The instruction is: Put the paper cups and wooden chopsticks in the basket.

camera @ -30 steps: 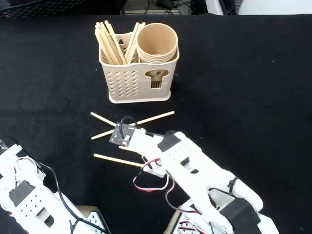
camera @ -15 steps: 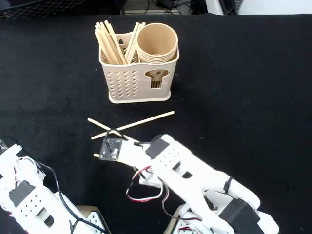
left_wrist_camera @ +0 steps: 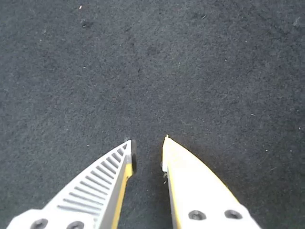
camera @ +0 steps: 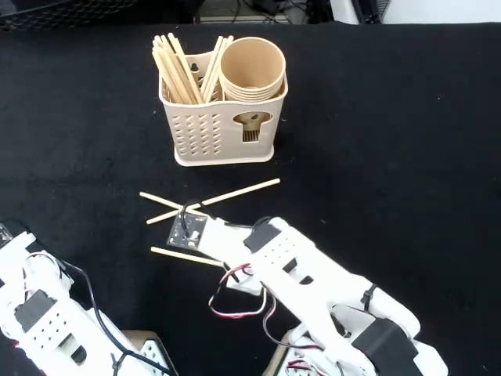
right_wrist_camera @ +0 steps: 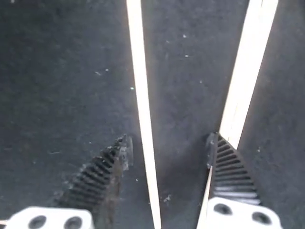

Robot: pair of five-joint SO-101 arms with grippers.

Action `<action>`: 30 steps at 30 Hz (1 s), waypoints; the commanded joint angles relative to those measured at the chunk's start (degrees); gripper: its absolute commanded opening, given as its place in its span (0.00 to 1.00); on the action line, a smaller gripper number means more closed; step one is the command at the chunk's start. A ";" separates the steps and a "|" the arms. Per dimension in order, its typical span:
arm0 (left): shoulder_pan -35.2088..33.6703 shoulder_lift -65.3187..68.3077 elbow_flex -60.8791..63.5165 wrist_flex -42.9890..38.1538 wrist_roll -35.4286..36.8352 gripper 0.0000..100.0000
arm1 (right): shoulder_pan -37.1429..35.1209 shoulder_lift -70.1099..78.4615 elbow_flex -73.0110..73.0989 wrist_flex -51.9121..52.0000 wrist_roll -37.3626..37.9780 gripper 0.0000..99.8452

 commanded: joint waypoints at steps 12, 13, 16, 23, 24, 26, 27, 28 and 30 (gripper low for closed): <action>0.66 -0.70 -2.68 -0.70 0.18 0.12 | 5.63 0.13 -6.99 2.02 8.18 0.27; 0.66 -0.70 -2.68 -0.70 0.18 0.12 | 5.80 0.13 -8.48 3.16 8.18 0.27; 0.66 -0.70 -2.68 -0.70 0.18 0.12 | 6.59 0.13 -12.26 4.75 8.18 0.27; 0.66 -0.70 -2.68 -0.70 0.18 0.12 | 9.23 3.38 -11.56 -1.85 10.37 0.27; 0.66 -0.70 -2.68 -0.70 0.18 0.12 | 9.23 4.88 -10.95 -2.73 11.25 0.27; 0.66 -0.70 -2.68 -0.70 0.18 0.12 | 9.32 7.96 -10.68 -3.87 11.52 0.27; 0.66 -0.70 -2.68 -0.70 0.18 0.12 | 9.32 9.54 -10.77 -4.04 11.78 0.27; 0.66 -0.70 -2.68 -0.70 0.18 0.12 | 9.32 10.95 -11.12 -4.48 11.69 0.27; 0.66 -0.70 -2.68 -0.70 0.18 0.12 | 9.32 13.49 -12.26 -4.66 11.52 0.26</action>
